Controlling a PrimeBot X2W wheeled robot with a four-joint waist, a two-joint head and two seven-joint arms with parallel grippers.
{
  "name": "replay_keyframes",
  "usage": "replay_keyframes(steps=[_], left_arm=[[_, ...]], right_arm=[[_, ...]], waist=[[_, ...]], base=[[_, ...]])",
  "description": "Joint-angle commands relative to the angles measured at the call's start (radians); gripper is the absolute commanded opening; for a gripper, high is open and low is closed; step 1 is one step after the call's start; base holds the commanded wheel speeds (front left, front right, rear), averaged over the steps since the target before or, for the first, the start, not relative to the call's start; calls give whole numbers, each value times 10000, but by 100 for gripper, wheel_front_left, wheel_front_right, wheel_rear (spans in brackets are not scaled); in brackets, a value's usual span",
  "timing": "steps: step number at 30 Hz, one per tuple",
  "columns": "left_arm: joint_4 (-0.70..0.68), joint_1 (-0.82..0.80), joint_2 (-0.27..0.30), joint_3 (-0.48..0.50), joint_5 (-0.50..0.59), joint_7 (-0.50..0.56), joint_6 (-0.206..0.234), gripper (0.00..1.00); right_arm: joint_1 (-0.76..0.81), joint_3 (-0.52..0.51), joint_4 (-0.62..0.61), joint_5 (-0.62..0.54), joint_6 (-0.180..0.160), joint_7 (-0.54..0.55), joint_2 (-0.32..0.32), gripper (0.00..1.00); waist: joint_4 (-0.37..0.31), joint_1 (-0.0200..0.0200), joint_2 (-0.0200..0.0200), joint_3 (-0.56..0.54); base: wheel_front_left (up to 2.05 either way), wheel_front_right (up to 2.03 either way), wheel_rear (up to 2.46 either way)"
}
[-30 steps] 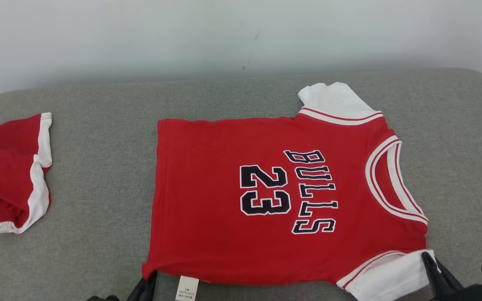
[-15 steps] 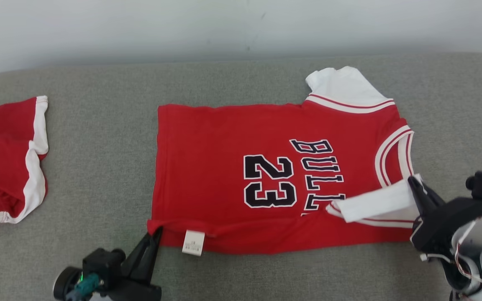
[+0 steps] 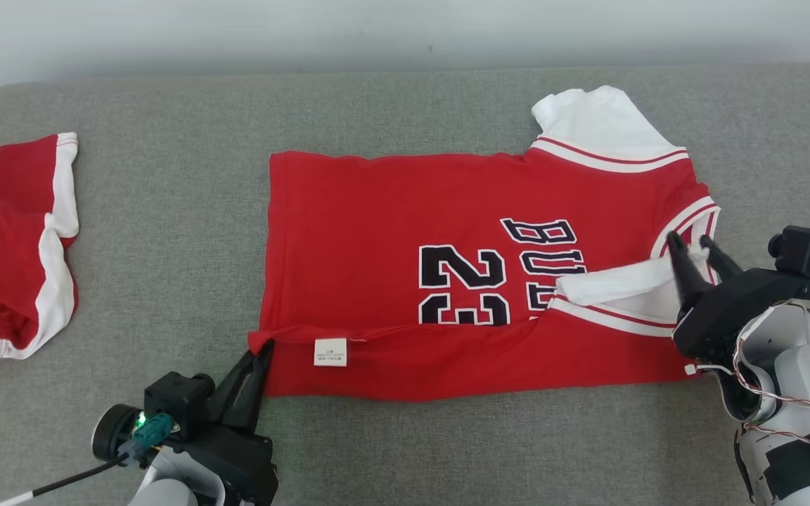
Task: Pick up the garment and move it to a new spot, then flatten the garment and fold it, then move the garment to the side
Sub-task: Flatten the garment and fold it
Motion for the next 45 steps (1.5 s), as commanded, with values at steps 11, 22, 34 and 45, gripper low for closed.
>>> replay_keyframes(steps=[11, 22, 34, 45], left_arm=[[-377, 913, -297, 578, 98, -363, 402, 100], [-556, 1718, -440, 758, 122, -366, 396, 100], [594, 937, -645, 640, -61, -287, 139, 100], [1835, 711, -884, 511, -305, -301, -211, 0]], right_arm=[[1383, 538, 6, 553, 8, -1438, -909, 100], [2709, 434, -716, 497, 8, -1333, -1303, 100], [2508, 433, -322, -200, 8, -1008, -1032, 100], [2685, 545, 13, -129, 7, -1438, -938, 0]], waist=[[58, -2, -2, -451], [-56, -2, -2, -324], [-64, -2, -2, 68], [22, -2, -2, -454]], base=[[0, 0, 0], [0, 0, 0], [0, 0, 0], [0, 0, 0]])
